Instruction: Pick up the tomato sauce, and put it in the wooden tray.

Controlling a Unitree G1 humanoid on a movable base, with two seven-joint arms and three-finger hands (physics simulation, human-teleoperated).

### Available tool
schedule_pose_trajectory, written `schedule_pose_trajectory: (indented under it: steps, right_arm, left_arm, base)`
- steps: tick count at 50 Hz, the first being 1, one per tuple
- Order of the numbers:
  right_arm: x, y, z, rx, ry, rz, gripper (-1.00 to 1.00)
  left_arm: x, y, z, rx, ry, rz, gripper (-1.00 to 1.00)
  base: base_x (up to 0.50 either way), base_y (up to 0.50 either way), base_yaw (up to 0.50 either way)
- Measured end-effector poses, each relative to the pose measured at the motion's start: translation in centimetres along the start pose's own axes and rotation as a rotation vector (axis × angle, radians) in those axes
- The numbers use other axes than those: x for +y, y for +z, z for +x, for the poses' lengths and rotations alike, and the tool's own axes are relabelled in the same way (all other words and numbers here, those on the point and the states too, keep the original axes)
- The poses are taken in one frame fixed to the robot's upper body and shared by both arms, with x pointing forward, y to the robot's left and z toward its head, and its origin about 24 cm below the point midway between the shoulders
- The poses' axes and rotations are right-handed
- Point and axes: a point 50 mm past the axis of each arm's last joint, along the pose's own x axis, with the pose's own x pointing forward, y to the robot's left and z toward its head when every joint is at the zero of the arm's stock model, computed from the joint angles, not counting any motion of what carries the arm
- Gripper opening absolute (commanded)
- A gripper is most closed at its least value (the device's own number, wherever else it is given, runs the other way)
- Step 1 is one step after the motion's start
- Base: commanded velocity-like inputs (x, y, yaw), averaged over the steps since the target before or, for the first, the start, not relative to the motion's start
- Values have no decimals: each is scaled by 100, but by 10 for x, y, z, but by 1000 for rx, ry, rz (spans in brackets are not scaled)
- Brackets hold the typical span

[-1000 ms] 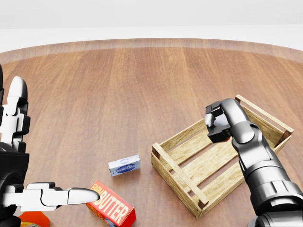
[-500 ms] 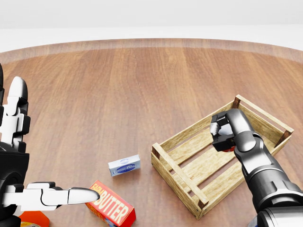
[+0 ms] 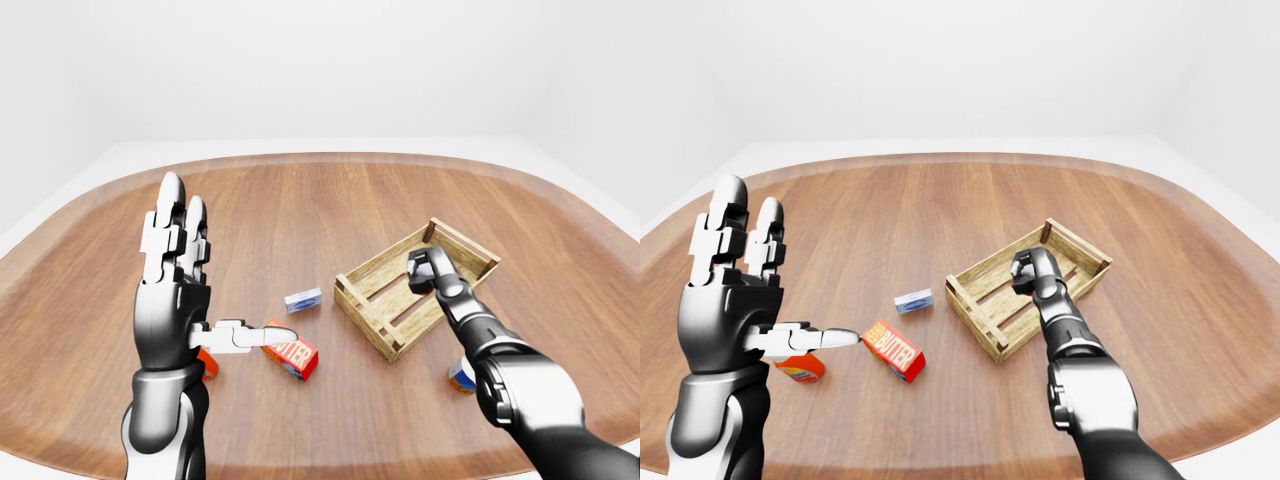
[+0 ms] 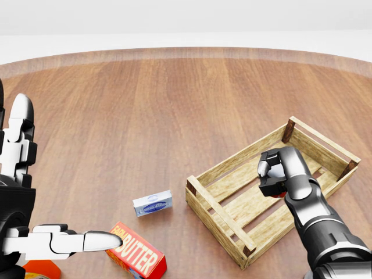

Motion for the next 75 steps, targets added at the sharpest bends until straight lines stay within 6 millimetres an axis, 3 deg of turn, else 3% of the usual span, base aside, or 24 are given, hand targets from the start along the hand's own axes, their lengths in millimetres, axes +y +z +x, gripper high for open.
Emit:
schedule_pose_trajectory:
  steps: [50, 51, 52, 53, 75]
  right_arm:
    - [6, -17, -4, 54, -40, 18, -100]
    - [6, -18, -4, 55, -40, 18, -76]
    - [6, -18, -4, 55, -41, 17, -36]
    - [6, -18, -4, 55, -42, 17, 100]
    - [4, -15, -4, 42, -54, 5, 100]
  left_arm:
    - [1, 1, 0, -3, -1, 1, 100]
    - [1, 1, 0, -4, -1, 1, 100]
    - [1, 1, 0, -4, -1, 1, 100]
    - [1, 1, 0, -4, -1, 1, 100]
    - [-1, 2, 0, -10, -5, -2, 100]
  base:
    - [0, 0, 0]
    - [0, 0, 0]
    - [0, 0, 0]
    - [0, 0, 0]
    - [0, 0, 0]
